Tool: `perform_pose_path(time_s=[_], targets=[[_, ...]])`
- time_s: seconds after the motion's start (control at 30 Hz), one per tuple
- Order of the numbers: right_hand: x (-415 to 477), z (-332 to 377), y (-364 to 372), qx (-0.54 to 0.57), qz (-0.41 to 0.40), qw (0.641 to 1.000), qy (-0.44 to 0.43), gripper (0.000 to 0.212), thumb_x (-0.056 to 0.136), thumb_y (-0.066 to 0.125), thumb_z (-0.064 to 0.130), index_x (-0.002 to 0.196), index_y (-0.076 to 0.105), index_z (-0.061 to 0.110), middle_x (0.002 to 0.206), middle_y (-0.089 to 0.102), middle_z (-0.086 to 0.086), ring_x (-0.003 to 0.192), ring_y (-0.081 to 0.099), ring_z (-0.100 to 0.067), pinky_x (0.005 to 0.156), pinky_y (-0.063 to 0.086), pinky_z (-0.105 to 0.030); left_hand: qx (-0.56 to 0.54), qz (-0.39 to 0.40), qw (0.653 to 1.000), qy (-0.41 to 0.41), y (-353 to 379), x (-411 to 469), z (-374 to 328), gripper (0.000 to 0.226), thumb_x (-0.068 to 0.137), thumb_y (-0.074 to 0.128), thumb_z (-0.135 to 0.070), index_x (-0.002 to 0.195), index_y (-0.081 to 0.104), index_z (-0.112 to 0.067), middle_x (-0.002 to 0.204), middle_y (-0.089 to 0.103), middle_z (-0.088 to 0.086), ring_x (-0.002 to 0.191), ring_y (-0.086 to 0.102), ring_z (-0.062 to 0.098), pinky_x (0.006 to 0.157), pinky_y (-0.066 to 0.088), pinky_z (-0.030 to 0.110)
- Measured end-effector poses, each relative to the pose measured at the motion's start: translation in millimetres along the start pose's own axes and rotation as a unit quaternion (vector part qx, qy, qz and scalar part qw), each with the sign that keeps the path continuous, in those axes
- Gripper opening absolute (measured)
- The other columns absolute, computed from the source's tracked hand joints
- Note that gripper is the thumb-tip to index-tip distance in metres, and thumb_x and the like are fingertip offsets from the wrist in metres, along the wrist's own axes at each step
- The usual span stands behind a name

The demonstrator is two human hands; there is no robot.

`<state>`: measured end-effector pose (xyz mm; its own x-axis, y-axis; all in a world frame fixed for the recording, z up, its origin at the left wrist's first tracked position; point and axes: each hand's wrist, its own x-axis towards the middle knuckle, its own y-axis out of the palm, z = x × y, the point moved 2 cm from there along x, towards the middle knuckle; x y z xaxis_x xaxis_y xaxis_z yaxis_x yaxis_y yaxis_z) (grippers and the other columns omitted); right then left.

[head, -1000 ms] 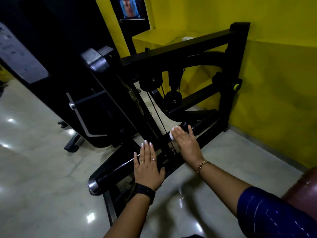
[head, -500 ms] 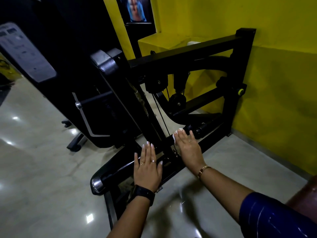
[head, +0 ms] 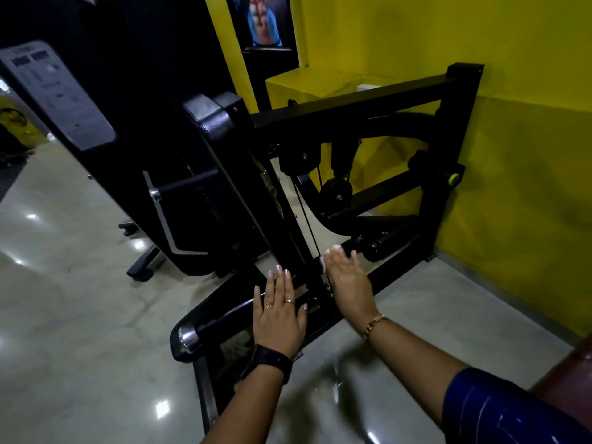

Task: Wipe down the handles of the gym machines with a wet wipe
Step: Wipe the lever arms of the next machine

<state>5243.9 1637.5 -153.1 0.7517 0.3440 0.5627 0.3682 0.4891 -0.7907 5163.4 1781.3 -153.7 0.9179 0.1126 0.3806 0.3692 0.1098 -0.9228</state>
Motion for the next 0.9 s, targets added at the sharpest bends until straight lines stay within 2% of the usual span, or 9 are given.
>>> perform_pose_path(time_s=[0.17, 0.3, 0.43, 0.53, 0.63, 0.7, 0.8, 0.83, 0.9], targets=[[-10.7, 51.9, 7.3, 0.082, 0.023, 0.991, -0.106, 0.070, 0.061, 0.082, -0.001, 0.127, 0.060, 0.004, 0.131, 0.060, -0.015, 0.124, 0.056, -0.026, 0.106, 0.036, -0.051, -0.003, 0.014, 1.000, 0.002, -5.1, -2.9, 6.4, 0.071, 0.085, 0.034, -0.044, 0.143, 0.042, -0.005, 0.151, 0.039, 0.014, 0.150, -0.009, 0.015, 0.118, 0.003, 0.042], [-0.9, 13.8, 0.9, 0.057, 0.017, 0.997, -0.049, 0.071, 0.061, 0.071, -0.015, 0.128, 0.059, 0.006, 0.131, 0.060, -0.014, 0.127, 0.051, -0.025, 0.109, 0.027, -0.051, -0.003, 0.021, 1.000, 0.001, -8.6, -11.4, 17.6, 0.071, 0.085, 0.034, -0.045, 0.144, 0.043, -0.007, 0.151, 0.040, 0.012, 0.150, -0.010, 0.014, 0.117, 0.002, 0.043], [-3.0, 15.0, 2.7, 0.029, 0.018, 0.999, 0.033, 0.076, 0.059, 0.072, -0.017, 0.131, 0.055, 0.002, 0.134, 0.056, -0.019, 0.127, 0.051, -0.031, 0.110, 0.028, -0.052, -0.007, 0.041, 0.999, -0.002, -13.1, -22.2, 25.4, 0.073, 0.083, 0.038, -0.045, 0.146, 0.036, -0.007, 0.152, 0.038, 0.011, 0.146, 0.019, 0.021, 0.118, 0.002, 0.044], [-21.3, 72.6, 15.5, 0.062, 0.002, 0.993, -0.101, 0.065, 0.072, 0.062, -0.011, 0.134, 0.050, 0.004, 0.137, 0.054, -0.016, 0.133, 0.044, -0.027, 0.116, 0.025, -0.047, -0.005, 0.041, 0.999, -0.022, -19.6, -30.0, 35.1, 0.077, 0.076, 0.055, -0.039, 0.145, 0.041, -0.008, 0.152, 0.038, 0.011, 0.148, 0.013, 0.021, 0.118, 0.002, 0.046], [-30.3, 97.9, 16.1, 0.091, 0.014, 0.979, -0.180, 0.069, 0.068, 0.077, -0.005, 0.133, 0.055, 0.005, 0.138, 0.054, -0.013, 0.131, 0.049, -0.024, 0.116, 0.025, -0.042, 0.012, 0.041, 0.999, -0.027, -26.1, -36.1, 47.9, 0.089, 0.067, 0.074, -0.031, 0.146, 0.040, -0.010, 0.153, 0.037, 0.009, 0.150, -0.001, 0.017, 0.119, 0.000, 0.048], [-22.1, 82.5, 10.2, 0.080, 0.020, 0.982, -0.171, 0.076, 0.061, 0.080, -0.010, 0.131, 0.057, 0.006, 0.137, 0.055, -0.012, 0.129, 0.051, -0.023, 0.114, 0.031, -0.044, 0.016, 0.059, 0.998, -0.019, -27.5, -40.4, 55.6, 0.106, 0.057, 0.084, -0.028, 0.148, 0.032, -0.011, 0.154, 0.034, 0.008, 0.150, 0.008, 0.019, 0.119, 0.000, 0.048], [-13.4, 49.0, 5.4, 0.047, 0.029, 0.994, -0.097, 0.085, 0.052, 0.080, -0.018, 0.130, 0.057, 0.004, 0.134, 0.057, -0.015, 0.125, 0.054, -0.028, 0.107, 0.033, -0.051, 0.024, 0.067, 0.996, -0.049, -28.5, -47.0, 63.9, 0.106, 0.058, 0.083, -0.030, 0.149, 0.032, -0.013, 0.154, 0.036, 0.009, 0.145, 0.026, 0.021, 0.118, 0.001, 0.049], [-12.7, 43.8, 4.8, 0.042, 0.031, 0.996, -0.069, 0.086, 0.050, 0.081, -0.017, 0.131, 0.056, 0.003, 0.134, 0.057, -0.015, 0.125, 0.054, -0.029, 0.109, 0.031, -0.051, 0.033, 0.082, 0.994, -0.059, -31.3, -48.0, 65.6, 0.103, 0.066, 0.078, -0.033, 0.151, 0.023, -0.015, 0.159, 0.026, 0.008, 0.148, 0.019, 0.021, 0.117, -0.004, 0.049], [-14.7, 51.3, 5.0, 0.042, 0.029, 0.997, -0.059, 0.087, 0.050, 0.080, -0.019, 0.130, 0.056, 0.002, 0.133, 0.057, -0.017, 0.126, 0.053, -0.030, 0.113, 0.028, -0.048, 0.071, 0.109, 0.989, -0.066, -38.7, -49.3, 66.1, 0.095, 0.088, 0.055, -0.038, 0.150, -0.014, -0.018, 0.158, -0.022, 0.004, 0.146, -0.017, 0.018, 0.110, -0.024, 0.048]])
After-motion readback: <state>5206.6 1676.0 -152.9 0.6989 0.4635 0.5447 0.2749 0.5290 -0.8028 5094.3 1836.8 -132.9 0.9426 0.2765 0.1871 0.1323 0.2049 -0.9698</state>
